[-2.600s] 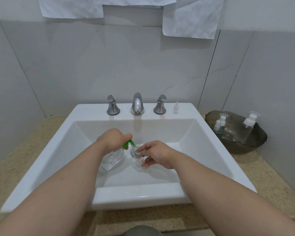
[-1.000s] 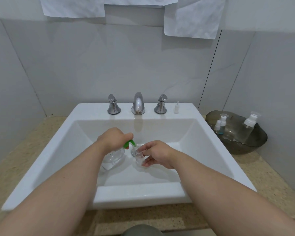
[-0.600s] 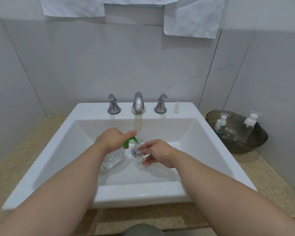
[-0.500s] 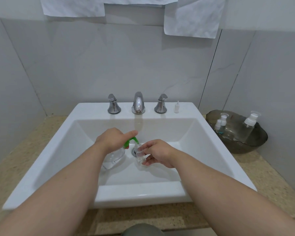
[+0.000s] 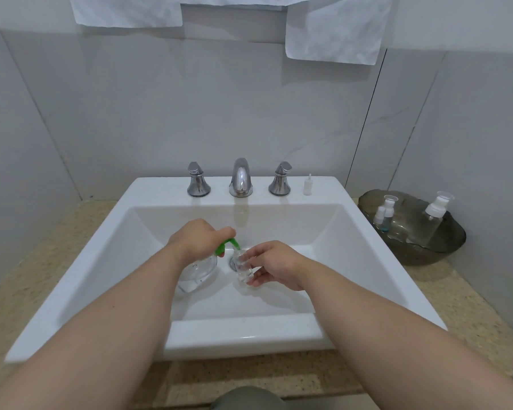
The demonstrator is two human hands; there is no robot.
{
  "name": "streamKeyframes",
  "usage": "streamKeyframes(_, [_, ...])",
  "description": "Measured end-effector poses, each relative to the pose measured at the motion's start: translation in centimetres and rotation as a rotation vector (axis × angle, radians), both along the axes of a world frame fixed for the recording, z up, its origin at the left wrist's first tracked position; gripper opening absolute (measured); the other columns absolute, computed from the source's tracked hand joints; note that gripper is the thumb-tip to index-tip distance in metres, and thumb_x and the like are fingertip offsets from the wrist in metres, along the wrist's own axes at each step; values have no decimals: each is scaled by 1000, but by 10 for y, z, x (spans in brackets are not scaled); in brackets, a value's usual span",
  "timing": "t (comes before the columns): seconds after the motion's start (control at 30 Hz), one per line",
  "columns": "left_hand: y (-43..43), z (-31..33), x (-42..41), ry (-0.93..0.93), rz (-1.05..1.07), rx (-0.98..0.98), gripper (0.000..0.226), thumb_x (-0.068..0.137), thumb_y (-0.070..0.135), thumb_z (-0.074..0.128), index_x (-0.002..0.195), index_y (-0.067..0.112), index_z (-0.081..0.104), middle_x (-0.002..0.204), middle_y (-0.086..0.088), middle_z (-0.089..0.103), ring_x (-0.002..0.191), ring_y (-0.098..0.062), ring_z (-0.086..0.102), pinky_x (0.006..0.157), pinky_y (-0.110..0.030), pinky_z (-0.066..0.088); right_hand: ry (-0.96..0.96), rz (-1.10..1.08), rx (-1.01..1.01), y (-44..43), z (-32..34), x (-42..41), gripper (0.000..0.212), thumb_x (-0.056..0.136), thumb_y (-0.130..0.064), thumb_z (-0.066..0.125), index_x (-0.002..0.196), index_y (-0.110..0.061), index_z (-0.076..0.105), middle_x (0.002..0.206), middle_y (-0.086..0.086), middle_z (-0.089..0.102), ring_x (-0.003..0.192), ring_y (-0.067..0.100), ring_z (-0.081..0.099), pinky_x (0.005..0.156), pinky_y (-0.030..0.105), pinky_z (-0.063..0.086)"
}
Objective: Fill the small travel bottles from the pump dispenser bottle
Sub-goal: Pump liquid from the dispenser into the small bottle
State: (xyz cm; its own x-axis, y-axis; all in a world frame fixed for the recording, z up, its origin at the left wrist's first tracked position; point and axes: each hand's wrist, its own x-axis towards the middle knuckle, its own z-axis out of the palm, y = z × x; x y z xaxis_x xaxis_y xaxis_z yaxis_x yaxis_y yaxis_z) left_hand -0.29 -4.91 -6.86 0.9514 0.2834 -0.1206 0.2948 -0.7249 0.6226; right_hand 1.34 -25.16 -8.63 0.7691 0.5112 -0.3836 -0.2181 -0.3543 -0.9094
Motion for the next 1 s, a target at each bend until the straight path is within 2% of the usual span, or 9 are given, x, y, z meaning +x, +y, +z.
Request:
streamKeyframes(0.4, [0, 1, -1, -3, -16, -34, 49, 80, 54, 59, 50, 17, 73, 54, -3, 60, 55, -23, 48, 65, -32, 41, -4, -3, -10, 0, 0, -1, 23, 99, 6, 50, 103, -5, 70, 105, 18, 65, 68, 29, 65, 81, 39, 62])
streamKeyframes(0.47, [0, 0, 0, 7, -23, -46, 46, 72, 55, 56, 49, 19, 72, 65, -10, 71, 57, -24, 49, 66, -34, 42, -7, 3, -13, 0, 0, -1, 25, 99, 7, 48, 102, -5, 70, 103, 17, 66, 69, 29, 65, 83, 41, 61])
streamKeyframes(0.57, [1, 0, 0, 12, -29, -44, 41, 66, 53, 52, 46, 23, 71, 80, -8, 78, 59, -24, 50, 66, -35, 44, -12, -2, -20, 0, 1, -1, 27, 99, 8, 46, 102, -4, 71, 102, 15, 65, 66, 28, 65, 81, 40, 62])
streamKeyframes(0.73, [2, 0, -1, -1, -14, -4, 45, 73, 53, 55, 53, 17, 75, 58, -1, 66, 57, -24, 52, 64, -32, 43, -11, -1, -20, 0, 1, -1, 28, 98, 8, 45, 103, -3, 70, 102, 16, 65, 65, 27, 65, 81, 40, 62])
streamKeyframes(0.83, [2, -2, -1, -16, -2, 27, 56, 79, 63, 55, 56, 16, 75, 66, -2, 72, 64, -23, 60, 70, -34, 46, -6, -7, -2, 0, 2, -2, 24, 99, 7, 48, 104, -2, 69, 101, 17, 65, 65, 27, 65, 74, 36, 61])
streamKeyframes(1.0, [0, -1, -1, -3, -19, 70, 71, 89, 76, 52, 55, 17, 73, 58, 3, 57, 63, -21, 57, 66, -34, 40, 5, -16, 4, 0, 1, -2, 19, 99, 4, 53, 106, -2, 69, 102, 17, 66, 65, 28, 65, 74, 36, 61])
